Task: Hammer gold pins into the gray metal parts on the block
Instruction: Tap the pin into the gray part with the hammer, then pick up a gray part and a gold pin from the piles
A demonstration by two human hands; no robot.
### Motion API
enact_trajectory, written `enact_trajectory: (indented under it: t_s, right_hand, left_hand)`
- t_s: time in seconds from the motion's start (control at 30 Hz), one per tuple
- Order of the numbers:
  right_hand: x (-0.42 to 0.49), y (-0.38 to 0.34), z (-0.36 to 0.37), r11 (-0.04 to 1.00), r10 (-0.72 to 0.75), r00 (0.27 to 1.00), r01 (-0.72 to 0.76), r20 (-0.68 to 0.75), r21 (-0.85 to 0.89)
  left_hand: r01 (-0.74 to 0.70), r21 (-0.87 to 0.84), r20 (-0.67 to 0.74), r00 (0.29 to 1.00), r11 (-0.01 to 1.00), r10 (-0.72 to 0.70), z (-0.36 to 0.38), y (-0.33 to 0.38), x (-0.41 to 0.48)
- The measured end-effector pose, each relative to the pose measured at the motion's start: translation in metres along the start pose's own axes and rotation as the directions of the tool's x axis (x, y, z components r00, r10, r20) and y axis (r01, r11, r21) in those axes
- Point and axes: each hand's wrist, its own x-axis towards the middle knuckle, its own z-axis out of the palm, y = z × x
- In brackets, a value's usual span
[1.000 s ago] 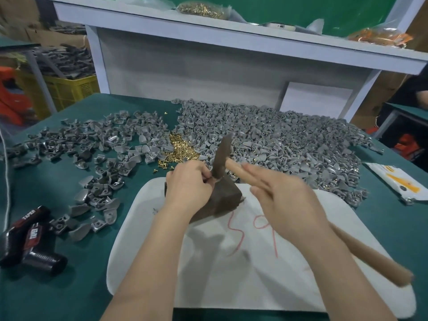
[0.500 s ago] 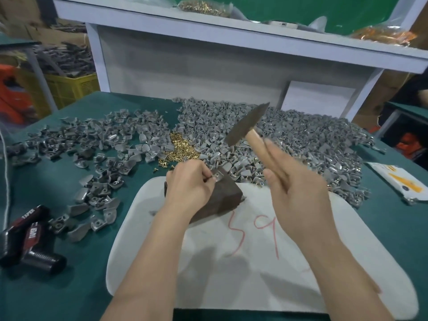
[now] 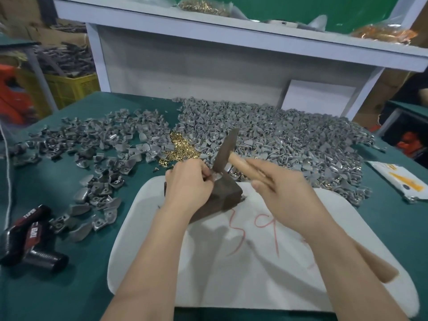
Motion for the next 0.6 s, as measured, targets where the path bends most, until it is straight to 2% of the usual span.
enact_trajectory:
  t_s: [0.1, 0.23, 0.3, 0.37, 0.47, 0.53, 0.6]
  right_hand:
    - [0.02, 0.013, 0.009, 0.984, 0.102, 0.994, -0.095, -0.035, 0.148]
    - [0.031, 0.029, 0.028, 0.846, 0.302, 0.948, -0.316, 0.101, 0.431]
    - [0.032, 0.036, 0.034, 0.847, 0.338, 0.933, -0.36, 0.126, 0.391]
    - [0.031, 0.039, 0.036, 0.908, 0.322, 0.939, -0.342, 0.118, 0.241]
    - [0.028, 0.037, 0.034, 0.941, 0.334, 0.938, -0.337, 0.092, 0.021]
    - [0.026, 0.032, 0.033, 0.958, 0.284, 0.959, -0.285, -0.02, -0.029]
    - [0.027, 0.021, 0.03, 0.991, 0.132, 0.974, -0.126, -0.185, 0.042]
  left_hand:
    - [-0.003, 0.016, -0.004, 1.0, 1.0, 0.003, 0.001, 0.001, 0.0]
    - [0.009, 0.024, -0.027, 1.0, 1.0, -0.009, 0.004, 0.0, 0.003]
    - [0.012, 0.031, -0.043, 0.999, 0.999, -0.01, 0.005, -0.001, 0.004]
    - [0.01, 0.022, -0.053, 0.999, 1.0, -0.008, 0.004, -0.001, 0.004]
    - [0.0, -0.005, -0.057, 0.998, 1.0, 0.0, 0.003, 0.0, 0.005]
    - [-0.015, -0.033, -0.062, 0.998, 0.999, 0.013, 0.004, 0.001, 0.004]
    - [-0.049, -0.069, -0.077, 0.996, 0.996, 0.044, 0.004, 0.001, 0.004]
